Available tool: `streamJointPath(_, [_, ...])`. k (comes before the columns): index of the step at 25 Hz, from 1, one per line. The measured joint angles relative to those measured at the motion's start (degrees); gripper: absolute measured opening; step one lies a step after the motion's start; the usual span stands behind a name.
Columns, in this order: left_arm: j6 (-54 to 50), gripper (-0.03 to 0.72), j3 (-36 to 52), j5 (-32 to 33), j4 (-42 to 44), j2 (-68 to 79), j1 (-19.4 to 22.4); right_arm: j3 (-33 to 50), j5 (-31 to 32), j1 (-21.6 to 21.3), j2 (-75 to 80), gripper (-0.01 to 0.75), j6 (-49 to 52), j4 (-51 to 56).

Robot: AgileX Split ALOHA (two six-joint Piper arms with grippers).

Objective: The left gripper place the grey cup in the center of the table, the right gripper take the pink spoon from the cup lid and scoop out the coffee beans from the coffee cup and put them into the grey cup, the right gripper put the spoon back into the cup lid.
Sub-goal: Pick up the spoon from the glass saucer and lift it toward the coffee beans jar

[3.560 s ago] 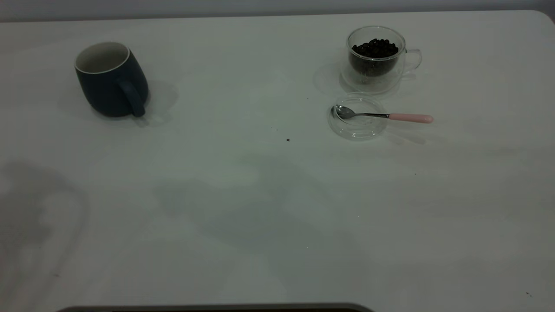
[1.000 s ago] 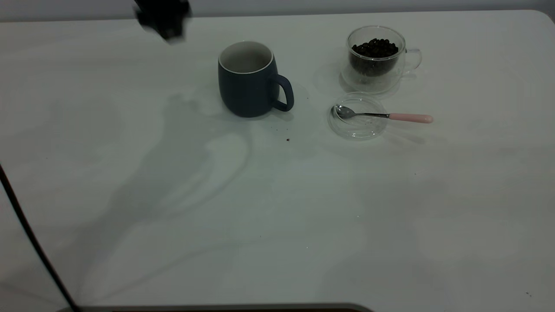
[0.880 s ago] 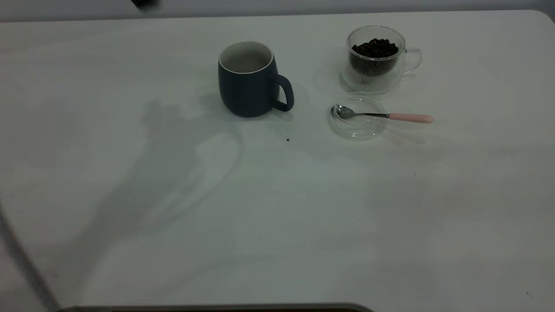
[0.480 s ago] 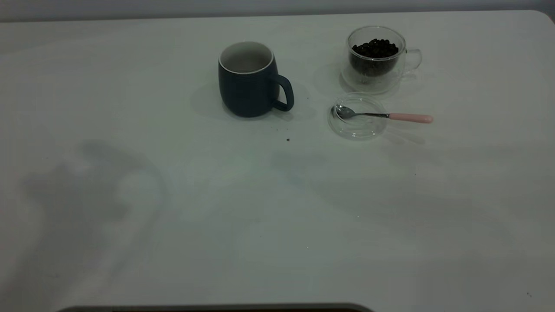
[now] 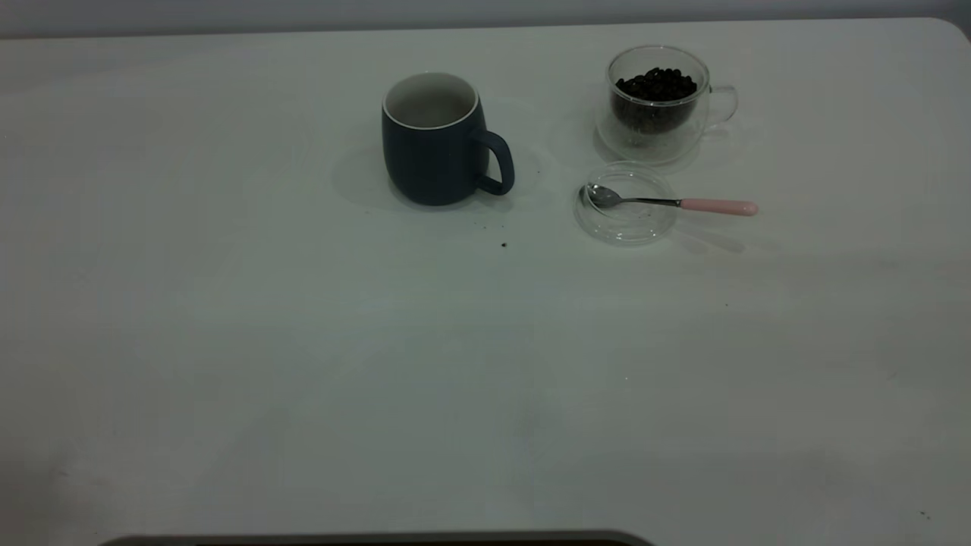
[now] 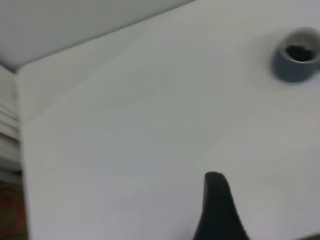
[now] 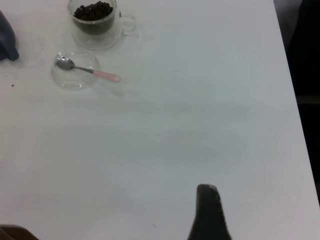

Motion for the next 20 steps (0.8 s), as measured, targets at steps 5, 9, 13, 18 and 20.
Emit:
streamJointPath(5, [-0.1,0.567,8.9,0.0,-8.4,-12.7,0.0,0.0,0.0,0.0,0.0,0.587,0.0,0.0])
streamJointPath(9, [-0.1,0.567,16.4,0.0,-13.4,-21.0,0.0,0.0,0.0,0.0,0.0,0.587,0.0,0.0])
streamJointPath(13, [1.4,0.567,24.5,0.0,-14.3,-28.2,1.6,0.0,0.0,0.0,0.0,0.587,0.0,0.0])
streamJointPath(18, [4.6,0.567,33.4,-0.3,-14.7,-34.3,11.9,0.0,0.0,0.0,0.0,0.587,0.0,0.0])
streamJointPath(20, [5.1,0.567,35.9,-0.3,-15.2,-36.7,15.6,0.0,0.0,0.0,0.0,0.587,0.0,0.0])
